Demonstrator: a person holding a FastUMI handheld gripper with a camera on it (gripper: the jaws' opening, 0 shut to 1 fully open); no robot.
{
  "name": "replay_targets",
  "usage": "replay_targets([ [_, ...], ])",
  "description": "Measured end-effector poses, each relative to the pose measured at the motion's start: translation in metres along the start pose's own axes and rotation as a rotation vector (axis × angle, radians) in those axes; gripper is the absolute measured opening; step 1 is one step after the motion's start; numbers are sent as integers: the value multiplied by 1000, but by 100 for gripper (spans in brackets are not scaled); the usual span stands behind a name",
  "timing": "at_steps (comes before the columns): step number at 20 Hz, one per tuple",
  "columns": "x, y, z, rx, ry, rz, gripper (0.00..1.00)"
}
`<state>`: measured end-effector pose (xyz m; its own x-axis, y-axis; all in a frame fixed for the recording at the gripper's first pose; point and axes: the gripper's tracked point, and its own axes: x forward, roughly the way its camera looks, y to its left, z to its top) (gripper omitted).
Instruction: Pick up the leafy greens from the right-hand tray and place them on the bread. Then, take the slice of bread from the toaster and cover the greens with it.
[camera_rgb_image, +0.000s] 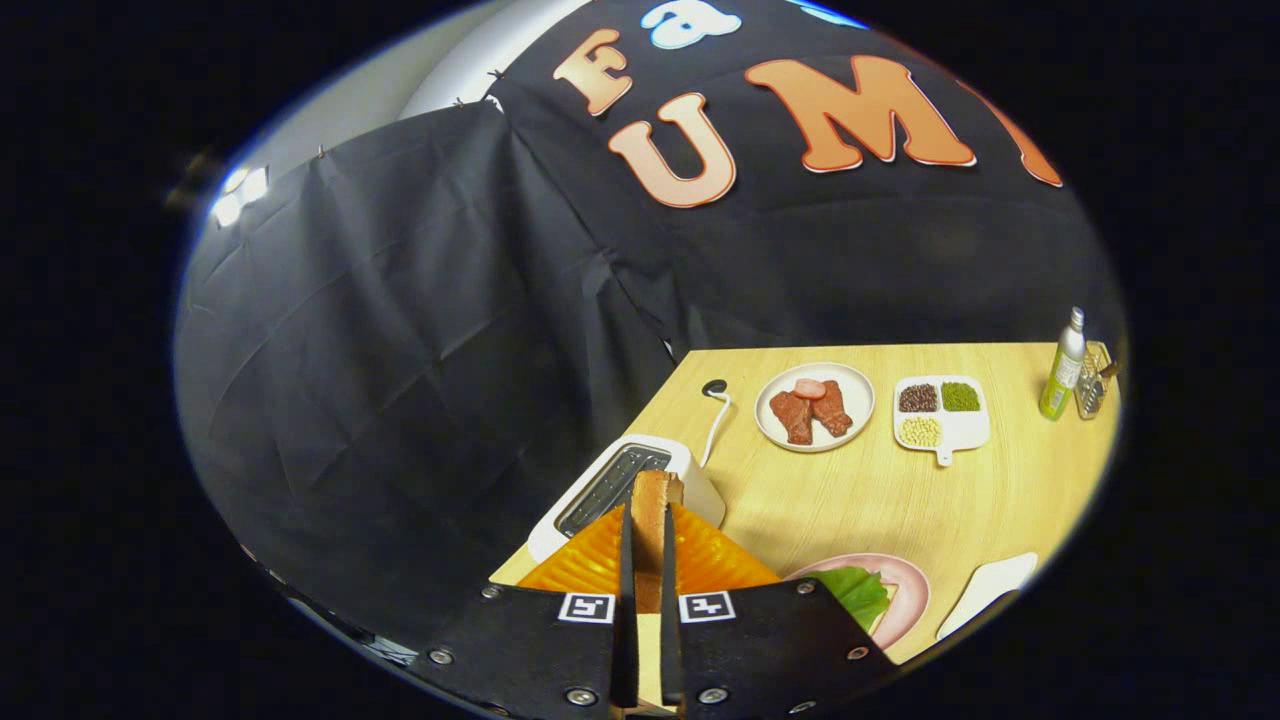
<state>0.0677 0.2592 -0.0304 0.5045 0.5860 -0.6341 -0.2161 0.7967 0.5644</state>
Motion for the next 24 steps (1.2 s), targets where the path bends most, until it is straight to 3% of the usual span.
replay_targets([
  [15,-16,-80,-60,112,19,-81,9],
  [24,-17,-110,-100,155,62,-75,9],
])
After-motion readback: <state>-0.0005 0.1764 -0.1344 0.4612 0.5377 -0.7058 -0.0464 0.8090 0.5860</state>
